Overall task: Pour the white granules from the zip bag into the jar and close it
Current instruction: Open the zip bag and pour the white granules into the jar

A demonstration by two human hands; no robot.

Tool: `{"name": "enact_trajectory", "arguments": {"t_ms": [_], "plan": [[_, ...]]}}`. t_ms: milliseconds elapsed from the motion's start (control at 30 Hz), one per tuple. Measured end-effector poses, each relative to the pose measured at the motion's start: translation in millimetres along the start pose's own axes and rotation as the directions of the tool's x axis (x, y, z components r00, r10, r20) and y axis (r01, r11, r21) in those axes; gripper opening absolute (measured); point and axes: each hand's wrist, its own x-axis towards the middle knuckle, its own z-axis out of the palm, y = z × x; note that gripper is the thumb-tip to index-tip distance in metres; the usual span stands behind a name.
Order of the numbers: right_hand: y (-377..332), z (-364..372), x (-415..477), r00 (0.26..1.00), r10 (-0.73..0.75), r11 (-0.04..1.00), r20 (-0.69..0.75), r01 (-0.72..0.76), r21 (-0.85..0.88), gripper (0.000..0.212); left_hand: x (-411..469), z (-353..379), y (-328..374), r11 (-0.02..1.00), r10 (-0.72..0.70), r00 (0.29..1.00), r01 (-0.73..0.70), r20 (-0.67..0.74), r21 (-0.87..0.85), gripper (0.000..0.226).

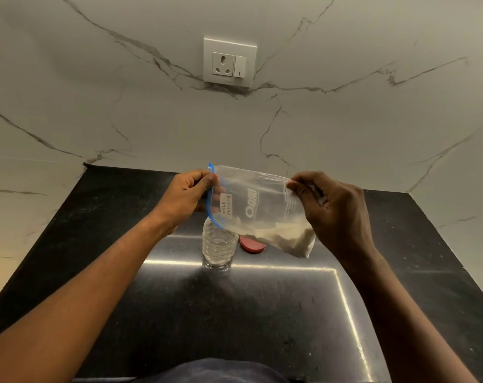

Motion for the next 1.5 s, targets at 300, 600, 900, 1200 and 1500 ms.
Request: {"name": "enact_trajectory", "arguments": {"t_ms": [300,600,900,1200,1500], "plan": [[-9.6,-4.0,9.6,0.997,-0.047,0.999,0.065,0.047,0.002,0.015,-3.5,-7.0,-5.0,1.000,-0.010,1.000,0.010,0.004,-0.029,0.020],[-11.1,-6.2,17.3,0.990,-0.060,0.998,0.127,0.061,0.002,0.015,-8.9,-6.4,-7.8,0.998,-0.018,1.000,0.019,0.014,-0.054,0.028],[-14.1,-9.1,23.6,0.982,-0.077,0.997,0.171,0.080,-0.010,0.013,-9.2,-5.6,-7.8,0.999,-0.027,0.999,0.027,-0.017,-0.040,0.020],[-22.8,-11.2,32.3,0.973,-0.098,0.995,0.208,0.099,0.007,0.013,-9.5,-4.1,-6.6,0.997,-0.049,0.998,0.046,-0.045,-0.063,0.021],[-29.8,-7.4,32.1,0.973,-0.085,0.996,0.217,0.092,-0.020,0.011,-13.2,-3.4,-8.4,0.997,-0.059,0.997,0.056,-0.056,-0.054,0.021]]}}
